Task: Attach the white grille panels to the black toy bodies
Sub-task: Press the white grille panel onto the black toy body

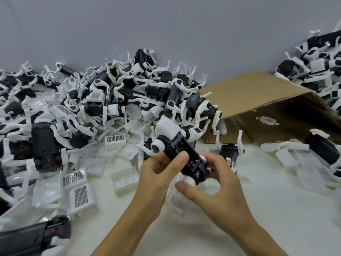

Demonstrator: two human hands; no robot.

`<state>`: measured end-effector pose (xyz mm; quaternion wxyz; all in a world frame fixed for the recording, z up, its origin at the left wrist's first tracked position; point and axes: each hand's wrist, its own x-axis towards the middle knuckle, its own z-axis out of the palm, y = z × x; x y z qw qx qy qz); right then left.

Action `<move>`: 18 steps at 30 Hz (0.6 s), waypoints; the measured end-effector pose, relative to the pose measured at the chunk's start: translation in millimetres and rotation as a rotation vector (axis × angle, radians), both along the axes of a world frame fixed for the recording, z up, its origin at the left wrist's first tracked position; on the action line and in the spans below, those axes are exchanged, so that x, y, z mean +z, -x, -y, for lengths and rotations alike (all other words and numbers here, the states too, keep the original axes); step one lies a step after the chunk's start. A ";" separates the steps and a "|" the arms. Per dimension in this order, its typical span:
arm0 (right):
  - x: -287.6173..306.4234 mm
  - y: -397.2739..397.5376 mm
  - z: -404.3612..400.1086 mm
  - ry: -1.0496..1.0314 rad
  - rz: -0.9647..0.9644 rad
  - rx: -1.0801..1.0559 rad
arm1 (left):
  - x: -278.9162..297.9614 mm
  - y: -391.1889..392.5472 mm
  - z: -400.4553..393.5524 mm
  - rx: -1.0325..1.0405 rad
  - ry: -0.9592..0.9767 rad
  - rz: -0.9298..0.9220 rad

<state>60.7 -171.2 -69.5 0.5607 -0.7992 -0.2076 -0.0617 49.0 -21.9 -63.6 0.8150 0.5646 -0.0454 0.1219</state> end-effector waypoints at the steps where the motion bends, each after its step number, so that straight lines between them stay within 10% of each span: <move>1: -0.6 0.6 -0.3 0.022 0.008 -0.004 | 0.1 1.3 0.1 -0.021 -0.025 -0.005; 11: -4.2 -8.9 8.5 -0.001 -0.023 0.133 | 3.7 2.8 -2.8 0.068 -0.218 0.019; 18: 2.6 -1.5 8.1 -0.123 0.094 0.112 | -3.3 -3.8 -17.4 0.472 -1.218 0.578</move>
